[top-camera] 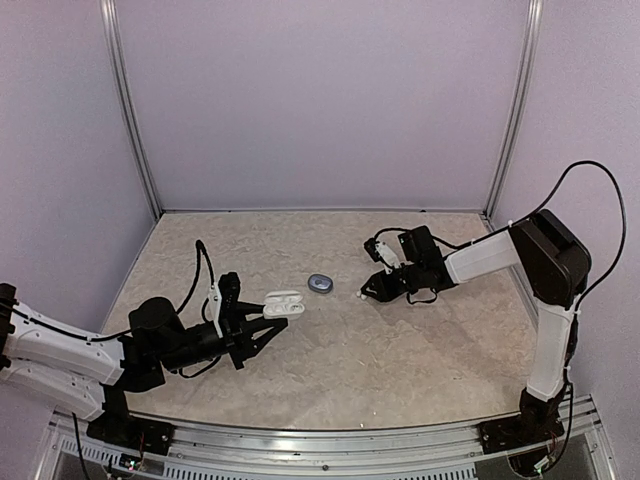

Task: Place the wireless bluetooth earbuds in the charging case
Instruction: Pick up the left earbud from the center of the board.

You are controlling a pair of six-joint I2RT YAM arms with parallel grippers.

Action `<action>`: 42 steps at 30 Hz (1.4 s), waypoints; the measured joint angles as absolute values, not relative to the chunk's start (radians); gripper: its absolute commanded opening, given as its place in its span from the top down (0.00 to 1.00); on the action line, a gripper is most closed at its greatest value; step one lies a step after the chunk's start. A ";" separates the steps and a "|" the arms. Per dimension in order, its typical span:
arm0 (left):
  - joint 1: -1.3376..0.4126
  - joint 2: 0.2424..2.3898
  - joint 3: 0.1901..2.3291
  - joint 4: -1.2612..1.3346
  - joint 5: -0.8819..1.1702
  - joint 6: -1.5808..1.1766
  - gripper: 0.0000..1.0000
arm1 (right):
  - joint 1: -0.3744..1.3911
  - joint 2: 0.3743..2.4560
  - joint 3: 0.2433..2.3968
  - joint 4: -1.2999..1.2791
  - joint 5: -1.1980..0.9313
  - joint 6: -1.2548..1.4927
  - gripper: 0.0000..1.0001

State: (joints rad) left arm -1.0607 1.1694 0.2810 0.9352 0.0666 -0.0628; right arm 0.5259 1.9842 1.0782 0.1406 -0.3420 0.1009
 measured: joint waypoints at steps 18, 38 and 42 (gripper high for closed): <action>-1.061 1.170 0.281 0.935 0.074 -0.062 0.96 | 0.529 1.984 1.067 0.163 -0.368 0.118 0.77; -1.061 1.173 0.284 0.935 0.076 -0.057 0.96 | 0.542 1.984 1.069 0.152 -0.400 0.117 0.85; -1.061 1.174 0.286 0.935 0.076 -0.055 0.96 | 0.548 1.985 1.071 0.144 -0.409 0.113 0.94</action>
State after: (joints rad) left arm -1.0607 1.1744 0.2859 0.9352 0.0765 -0.0547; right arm 0.5480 1.9846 1.0710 0.1444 -0.4088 0.1135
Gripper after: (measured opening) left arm 0.251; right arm 0.113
